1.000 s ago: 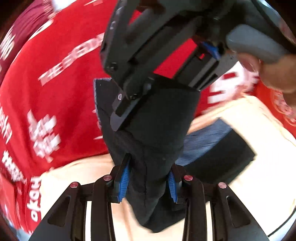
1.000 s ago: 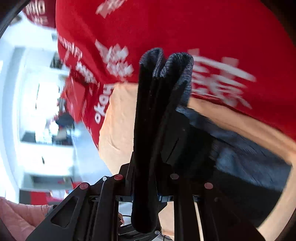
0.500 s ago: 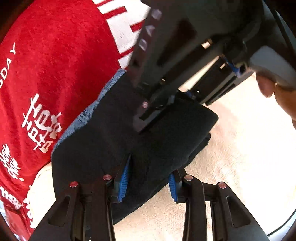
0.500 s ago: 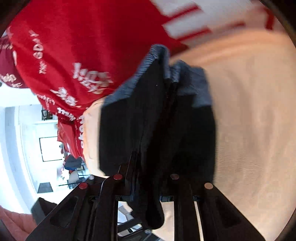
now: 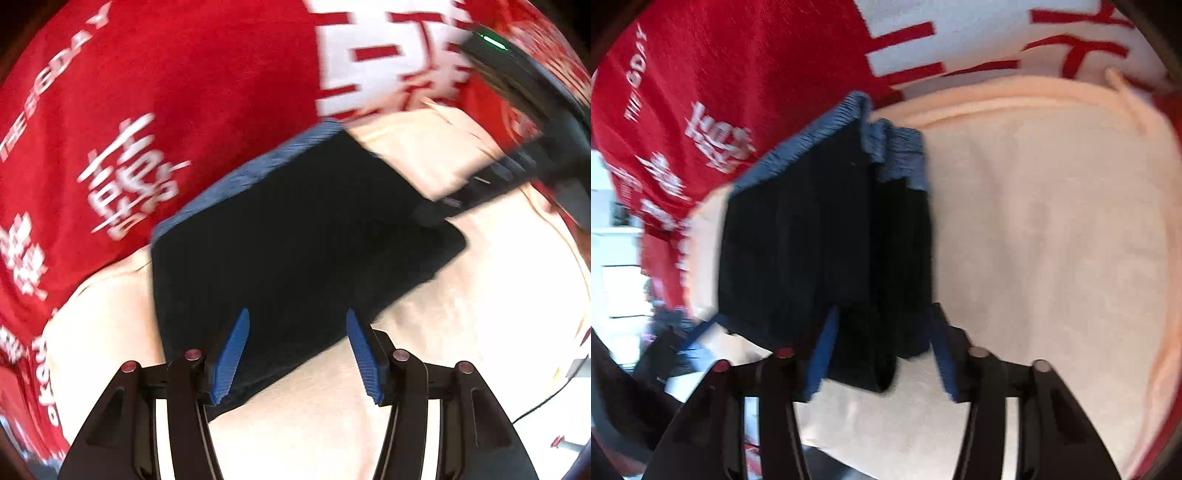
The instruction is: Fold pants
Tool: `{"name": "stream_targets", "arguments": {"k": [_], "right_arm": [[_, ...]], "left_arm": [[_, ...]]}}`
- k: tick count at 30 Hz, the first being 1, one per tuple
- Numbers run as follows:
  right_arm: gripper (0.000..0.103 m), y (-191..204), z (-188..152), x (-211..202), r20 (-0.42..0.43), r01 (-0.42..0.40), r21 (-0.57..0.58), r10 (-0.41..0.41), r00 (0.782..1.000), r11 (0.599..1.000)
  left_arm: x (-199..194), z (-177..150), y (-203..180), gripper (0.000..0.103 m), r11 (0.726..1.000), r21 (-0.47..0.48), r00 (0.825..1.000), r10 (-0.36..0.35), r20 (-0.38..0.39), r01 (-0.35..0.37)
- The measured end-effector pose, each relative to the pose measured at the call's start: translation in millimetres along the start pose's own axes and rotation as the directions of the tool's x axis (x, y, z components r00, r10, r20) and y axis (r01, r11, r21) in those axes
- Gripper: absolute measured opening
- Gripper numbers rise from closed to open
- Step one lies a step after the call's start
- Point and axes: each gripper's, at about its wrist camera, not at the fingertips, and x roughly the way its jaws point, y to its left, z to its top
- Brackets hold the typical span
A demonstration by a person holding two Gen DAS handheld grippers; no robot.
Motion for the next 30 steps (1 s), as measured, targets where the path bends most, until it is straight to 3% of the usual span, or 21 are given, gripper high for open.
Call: {"name": "stream_targets", "arguments": {"k": [7,10,13,15,16,22,26,30], "right_arm": [[0.066,13.7,-24.9,-22.7,0.079,0.15,0.039,-0.153,0.985,0.988],[0.079,24.0,-32.3,-34.2,0.126,0.164,0.053,-0.17,0.977,0.985],[0.08,35.5,-35.5,-40.7,0.169,0.168,0.046,-0.174,0.97,0.985],[0.082,42.3,-34.8,-40.6,0.185,0.179,0.043,-0.184,0.965,0.983],[0.083,45.4,-34.6,-40.1,0.193,0.177,0.044,-0.182,0.964,0.983],[0.093,42.9,-43.6,-38.5,0.196,0.184,0.08,-0.196,0.961,0.98],[0.093,37.7,-55.7,-39.5,0.183,0.205,0.102,-0.221,0.958,0.973],[0.093,28.0,-66.5,-36.4,0.145,0.214,0.134,-0.232,0.962,0.968]], "left_arm": [[18.8,-3.1,53.5,0.056,0.997,-0.078,0.997,-0.011,-0.074,0.005],[30.7,-3.9,59.5,0.056,0.996,-0.084,0.989,-0.022,-0.143,0.01],[35.6,-4.3,64.4,0.057,0.993,-0.11,0.986,-0.067,-0.154,0.05],[36.9,-4.7,62.5,0.08,0.991,-0.119,0.983,-0.078,-0.167,0.058],[39.9,-3.8,60.5,0.102,0.992,-0.119,0.98,-0.064,-0.191,0.042],[50.8,-1.3,53.2,0.103,0.994,-0.102,0.971,-0.072,-0.227,0.05],[54.4,1.8,53.0,0.103,0.988,-0.128,0.965,-0.111,-0.239,0.082],[60.4,3.6,53.3,0.103,0.987,-0.147,0.958,-0.096,-0.269,0.058]]}}
